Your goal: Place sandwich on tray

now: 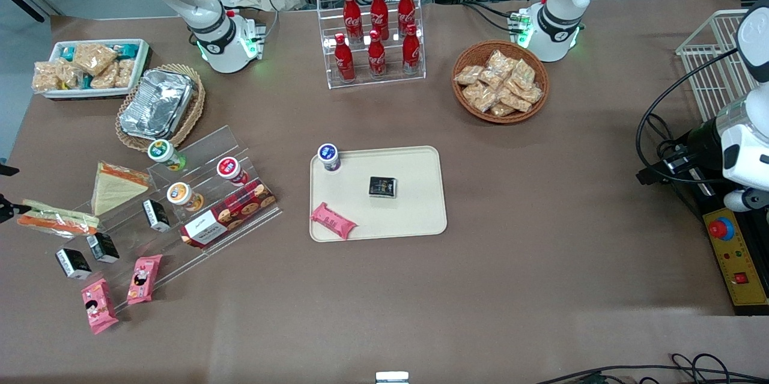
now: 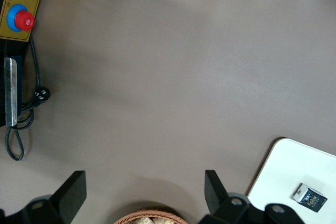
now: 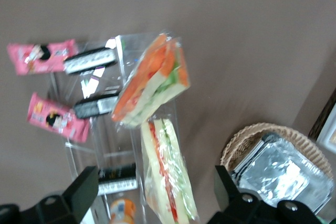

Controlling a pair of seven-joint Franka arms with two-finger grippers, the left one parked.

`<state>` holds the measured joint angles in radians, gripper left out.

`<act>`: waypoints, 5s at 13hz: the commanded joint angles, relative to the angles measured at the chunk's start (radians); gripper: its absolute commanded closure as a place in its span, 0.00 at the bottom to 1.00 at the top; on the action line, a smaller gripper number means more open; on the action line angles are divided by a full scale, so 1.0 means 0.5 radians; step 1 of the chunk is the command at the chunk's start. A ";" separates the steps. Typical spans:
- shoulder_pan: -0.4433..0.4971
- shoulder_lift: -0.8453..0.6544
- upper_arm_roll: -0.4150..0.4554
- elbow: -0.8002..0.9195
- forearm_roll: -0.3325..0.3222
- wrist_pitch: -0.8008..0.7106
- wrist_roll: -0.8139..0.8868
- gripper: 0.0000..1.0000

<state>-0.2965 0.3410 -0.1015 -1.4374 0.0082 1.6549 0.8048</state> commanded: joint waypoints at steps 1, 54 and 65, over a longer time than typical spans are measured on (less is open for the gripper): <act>-0.021 0.094 0.001 0.019 0.051 0.120 0.222 0.02; 0.062 -0.308 0.206 0.068 0.429 -0.364 -1.198 0.73; 0.798 -0.323 0.212 0.141 0.435 -0.224 -1.220 0.85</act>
<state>0.0362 0.1803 0.0139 -1.3932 0.2108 1.5145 0.2106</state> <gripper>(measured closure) 0.824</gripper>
